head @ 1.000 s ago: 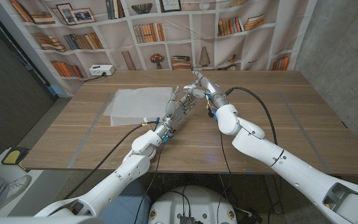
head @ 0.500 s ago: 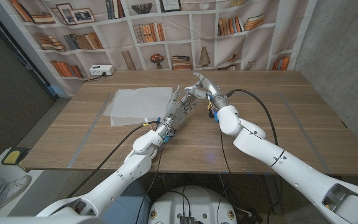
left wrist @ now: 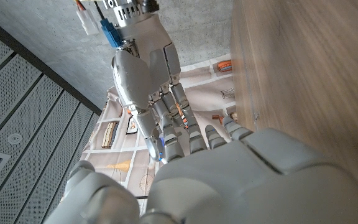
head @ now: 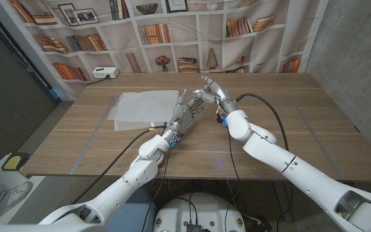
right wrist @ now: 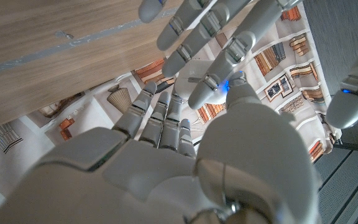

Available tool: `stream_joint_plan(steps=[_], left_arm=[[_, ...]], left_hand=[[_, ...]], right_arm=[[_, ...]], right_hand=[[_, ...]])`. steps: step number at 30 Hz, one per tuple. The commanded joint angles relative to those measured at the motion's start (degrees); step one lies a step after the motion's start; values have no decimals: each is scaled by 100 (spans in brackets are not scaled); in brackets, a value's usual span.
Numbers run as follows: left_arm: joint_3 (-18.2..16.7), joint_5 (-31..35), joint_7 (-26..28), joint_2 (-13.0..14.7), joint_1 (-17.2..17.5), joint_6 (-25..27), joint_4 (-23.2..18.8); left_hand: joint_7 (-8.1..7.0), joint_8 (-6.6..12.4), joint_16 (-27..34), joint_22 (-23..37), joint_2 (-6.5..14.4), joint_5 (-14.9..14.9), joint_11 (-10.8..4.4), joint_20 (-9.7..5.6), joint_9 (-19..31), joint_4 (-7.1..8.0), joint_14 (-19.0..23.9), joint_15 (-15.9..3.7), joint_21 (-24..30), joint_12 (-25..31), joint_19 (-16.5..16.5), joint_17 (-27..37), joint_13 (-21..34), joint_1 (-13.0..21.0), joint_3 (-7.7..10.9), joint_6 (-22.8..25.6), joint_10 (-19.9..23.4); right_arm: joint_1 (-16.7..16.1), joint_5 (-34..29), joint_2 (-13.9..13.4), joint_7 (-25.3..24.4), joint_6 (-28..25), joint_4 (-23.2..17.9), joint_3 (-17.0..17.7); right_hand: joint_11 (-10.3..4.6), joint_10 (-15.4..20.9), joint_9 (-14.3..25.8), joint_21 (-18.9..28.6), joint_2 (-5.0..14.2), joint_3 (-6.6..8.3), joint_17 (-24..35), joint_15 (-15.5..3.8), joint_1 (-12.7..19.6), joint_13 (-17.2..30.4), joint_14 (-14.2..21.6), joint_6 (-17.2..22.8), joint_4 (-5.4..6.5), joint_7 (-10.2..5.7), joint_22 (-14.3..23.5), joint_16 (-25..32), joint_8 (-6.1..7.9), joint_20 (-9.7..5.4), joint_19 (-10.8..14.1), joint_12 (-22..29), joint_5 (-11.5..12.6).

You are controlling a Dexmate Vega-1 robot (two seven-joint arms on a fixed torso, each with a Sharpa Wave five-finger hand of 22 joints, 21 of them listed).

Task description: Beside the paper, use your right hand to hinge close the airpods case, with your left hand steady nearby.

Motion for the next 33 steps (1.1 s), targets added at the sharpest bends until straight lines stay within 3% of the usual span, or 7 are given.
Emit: stream_joint_plan(steps=[1, 14, 24, 29, 33], left_arm=[[-11, -5, 2, -62, -25, -13, 71], [48, 51, 13, -33, -26, 86, 24], [77, 102, 47, 14, -1, 127, -52], [82, 106, 57, 18, 14, 119, -74], [87, 123, 70, 30, 20, 114, -94]], left_hand=[[-12, -15, 25, 18, 30, 36, -13, 1, 11, 0, -8, -10, 24, 26, 20, 25, 15, 55, -16, -38, 6], [-8, -16, 27, 19, 35, 55, -8, 3, 11, 4, 2, -1, 25, 21, 25, 26, 16, 63, -37, -52, -6], [39, 83, 24, 20, 48, 87, 5, 17, 14, 20, -2, 16, 23, 29, 22, 28, 16, 66, -80, 233, 15], [18, 85, 25, 20, 50, 95, 6, 20, 13, 24, 2, 17, 22, 30, 20, 28, 16, 66, -93, 265, 19], [24, 80, 24, 21, 50, 101, 11, 19, 13, 27, 2, 18, 23, 30, 23, 28, 16, 66, -103, 271, 17]], right_arm=[[-49, 228, -12, -46, 320, 153, 97], [-153, 703, 31, 14, 667, 312, 284], [-251, 928, 22, -68, 900, 303, 417], [-312, 929, 34, -199, 1026, 290, 465], [-394, 883, 119, -445, 1251, 363, 506]], right_hand=[[-772, 790, 20, -22, 34, -17, 7, -426, -30, 23, -39, 53, 33, 2, 23, -11, -1, 31, -12, 24, 29], [-796, 781, 20, -24, 38, -28, 4, -416, -31, 23, -52, 76, 30, -3, 22, -20, 6, 35, -38, 31, 30], [-805, 852, 20, -22, 53, -25, 2, -445, -10, 15, -12, 123, 18, -21, 22, -6, 19, 33, -52, 64, 36], [-909, 1152, 18, 13, 92, 40, -9, -600, 173, 16, 189, 280, -68, -69, 20, 59, 60, -17, 27, 199, 56], [-1103, 1541, 16, 43, 143, 138, -10, -793, 485, 67, 483, 560, -137, -165, 17, 158, 120, -99, 150, 413, 72]])
